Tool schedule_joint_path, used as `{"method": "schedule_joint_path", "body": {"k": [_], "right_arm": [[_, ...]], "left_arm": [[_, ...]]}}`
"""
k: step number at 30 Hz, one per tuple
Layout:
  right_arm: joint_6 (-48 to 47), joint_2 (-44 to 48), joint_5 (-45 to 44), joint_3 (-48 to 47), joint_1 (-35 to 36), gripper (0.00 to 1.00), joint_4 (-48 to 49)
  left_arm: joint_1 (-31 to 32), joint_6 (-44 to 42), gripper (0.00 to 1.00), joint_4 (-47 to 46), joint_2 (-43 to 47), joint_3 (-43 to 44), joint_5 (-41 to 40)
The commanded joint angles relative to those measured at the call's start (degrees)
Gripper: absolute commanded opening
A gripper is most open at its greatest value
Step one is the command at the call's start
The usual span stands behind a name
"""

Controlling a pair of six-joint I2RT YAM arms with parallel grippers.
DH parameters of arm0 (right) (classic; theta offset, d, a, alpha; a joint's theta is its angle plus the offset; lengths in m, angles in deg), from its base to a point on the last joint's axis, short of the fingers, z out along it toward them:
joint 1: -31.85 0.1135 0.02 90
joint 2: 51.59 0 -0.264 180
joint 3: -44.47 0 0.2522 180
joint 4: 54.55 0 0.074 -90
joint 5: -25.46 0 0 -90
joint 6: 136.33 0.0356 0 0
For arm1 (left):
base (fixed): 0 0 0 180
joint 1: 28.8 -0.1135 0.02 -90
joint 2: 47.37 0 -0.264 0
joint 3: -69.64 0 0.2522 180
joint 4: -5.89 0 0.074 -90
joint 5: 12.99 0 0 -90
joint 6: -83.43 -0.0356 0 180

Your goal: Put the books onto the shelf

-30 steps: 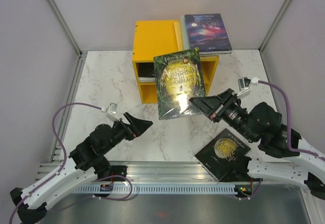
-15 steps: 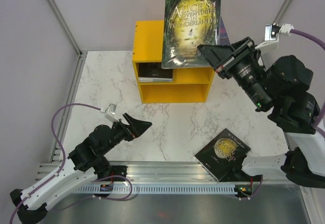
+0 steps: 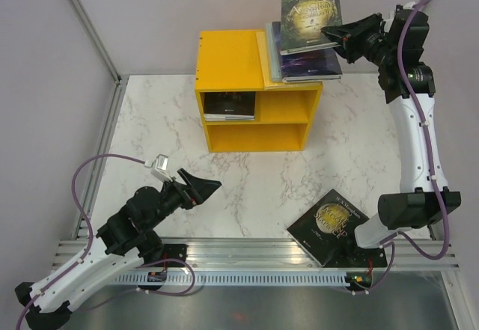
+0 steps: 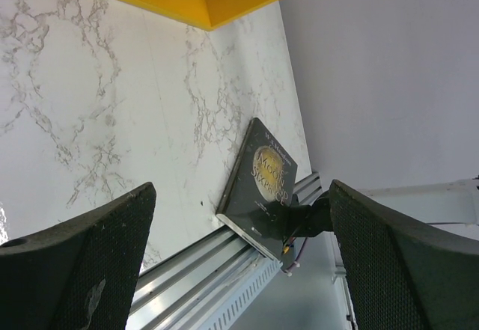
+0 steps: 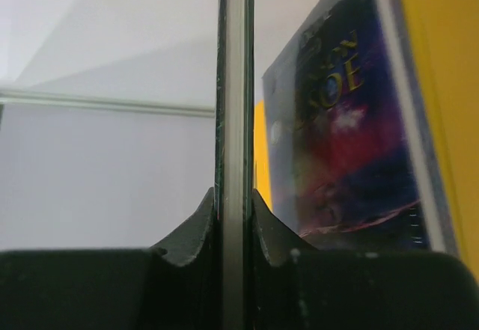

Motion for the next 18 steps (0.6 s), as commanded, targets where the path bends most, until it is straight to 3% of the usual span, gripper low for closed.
{"method": "schedule_joint_path", "body": {"k": [1,7,18], "right_arm": [[7.15,2.33,15.13,-5.8,-1.06,0.0,14.82],[8.03,0.22,22.77,-4.06,-4.75,0.0,15.52],[5.75,0.92,25.25,3.68,-6.51,0.0,15.34]], "left_arm": [[-0.17,-3.07,0.97,1.12,-0.07,1.63,-2.78],[-0.17,-3.34,0.97,0.94,-1.92,1.63,-2.87],[-0.08,-2.99,0.97,-0.37,-3.15,1.01,-2.6]]}}
